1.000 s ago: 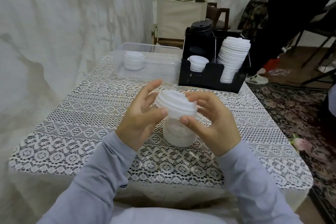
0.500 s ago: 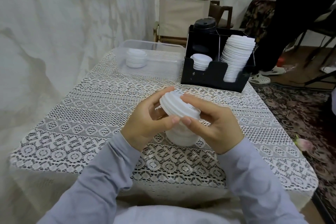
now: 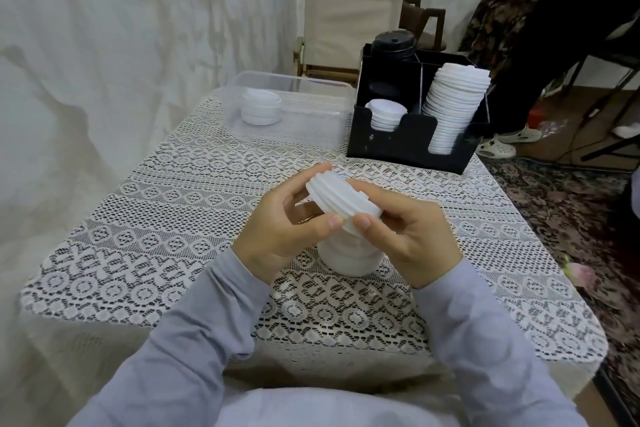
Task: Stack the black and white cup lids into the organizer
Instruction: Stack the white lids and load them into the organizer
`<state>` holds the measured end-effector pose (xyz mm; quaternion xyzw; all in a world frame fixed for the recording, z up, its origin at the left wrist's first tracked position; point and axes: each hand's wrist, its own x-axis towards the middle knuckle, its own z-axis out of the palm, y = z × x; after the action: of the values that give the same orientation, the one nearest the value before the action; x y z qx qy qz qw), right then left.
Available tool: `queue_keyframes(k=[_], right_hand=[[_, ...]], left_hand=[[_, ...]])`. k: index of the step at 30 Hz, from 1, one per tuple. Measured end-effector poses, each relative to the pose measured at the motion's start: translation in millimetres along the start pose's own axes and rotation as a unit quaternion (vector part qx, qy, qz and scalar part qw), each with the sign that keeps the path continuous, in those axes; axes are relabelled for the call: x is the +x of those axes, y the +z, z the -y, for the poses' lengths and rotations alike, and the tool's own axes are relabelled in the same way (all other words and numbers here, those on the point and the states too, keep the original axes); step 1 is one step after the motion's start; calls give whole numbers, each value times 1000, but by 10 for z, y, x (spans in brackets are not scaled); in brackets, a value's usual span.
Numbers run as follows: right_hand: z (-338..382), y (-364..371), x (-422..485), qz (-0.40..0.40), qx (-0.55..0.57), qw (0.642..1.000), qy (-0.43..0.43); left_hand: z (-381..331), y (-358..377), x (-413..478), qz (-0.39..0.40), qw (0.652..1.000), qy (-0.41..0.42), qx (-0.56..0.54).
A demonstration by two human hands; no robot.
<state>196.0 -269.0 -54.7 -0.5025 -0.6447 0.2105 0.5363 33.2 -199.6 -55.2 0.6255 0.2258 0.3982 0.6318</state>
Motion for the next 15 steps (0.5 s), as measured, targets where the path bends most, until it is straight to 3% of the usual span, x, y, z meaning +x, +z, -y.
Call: queue_keyframes(k=[15], right_hand=[[75,9,-21,-3,33,999,8]], left_hand=[[-20,23,-19,-2,1000,18,12]])
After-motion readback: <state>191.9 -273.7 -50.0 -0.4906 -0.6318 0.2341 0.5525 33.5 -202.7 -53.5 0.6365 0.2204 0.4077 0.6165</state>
